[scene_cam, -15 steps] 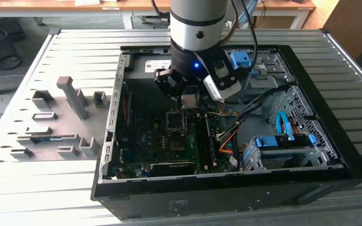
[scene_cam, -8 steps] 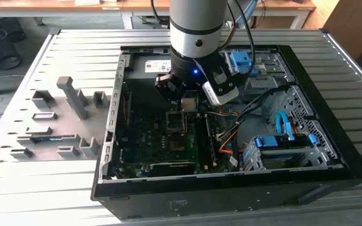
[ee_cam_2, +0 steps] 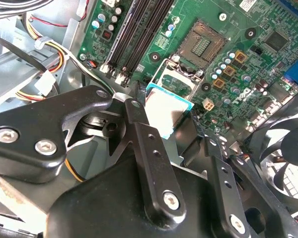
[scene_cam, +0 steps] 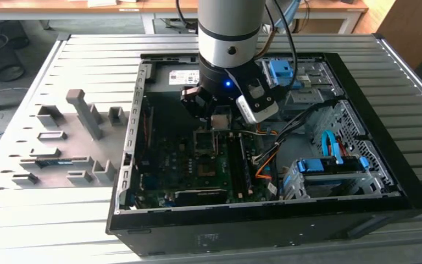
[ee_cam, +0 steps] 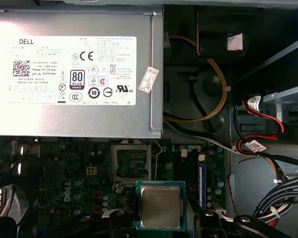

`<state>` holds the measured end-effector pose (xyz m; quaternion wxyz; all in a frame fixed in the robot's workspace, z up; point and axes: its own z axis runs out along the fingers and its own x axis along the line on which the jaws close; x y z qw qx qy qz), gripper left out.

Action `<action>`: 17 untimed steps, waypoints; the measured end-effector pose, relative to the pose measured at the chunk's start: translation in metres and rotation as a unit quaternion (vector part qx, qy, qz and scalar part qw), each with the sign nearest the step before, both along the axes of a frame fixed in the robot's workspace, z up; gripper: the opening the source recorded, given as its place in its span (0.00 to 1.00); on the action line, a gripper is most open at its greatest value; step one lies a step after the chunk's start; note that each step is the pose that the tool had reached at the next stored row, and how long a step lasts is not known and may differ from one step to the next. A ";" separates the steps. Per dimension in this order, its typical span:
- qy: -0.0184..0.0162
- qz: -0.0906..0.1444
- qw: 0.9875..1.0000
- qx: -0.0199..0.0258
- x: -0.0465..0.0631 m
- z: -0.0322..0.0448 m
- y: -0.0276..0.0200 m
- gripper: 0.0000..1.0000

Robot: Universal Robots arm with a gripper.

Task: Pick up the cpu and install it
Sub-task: 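Place the cpu into insertion slot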

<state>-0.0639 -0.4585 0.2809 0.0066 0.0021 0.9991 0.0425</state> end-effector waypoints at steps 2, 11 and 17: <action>0.000 0.000 1.000 0.000 0.000 0.0000 0.0000 0.47; 0.000 0.000 1.000 0.000 -0.001 -0.0074 0.0000 0.47; 0.003 0.001 1.000 0.000 -0.003 -0.0179 -0.0036 0.47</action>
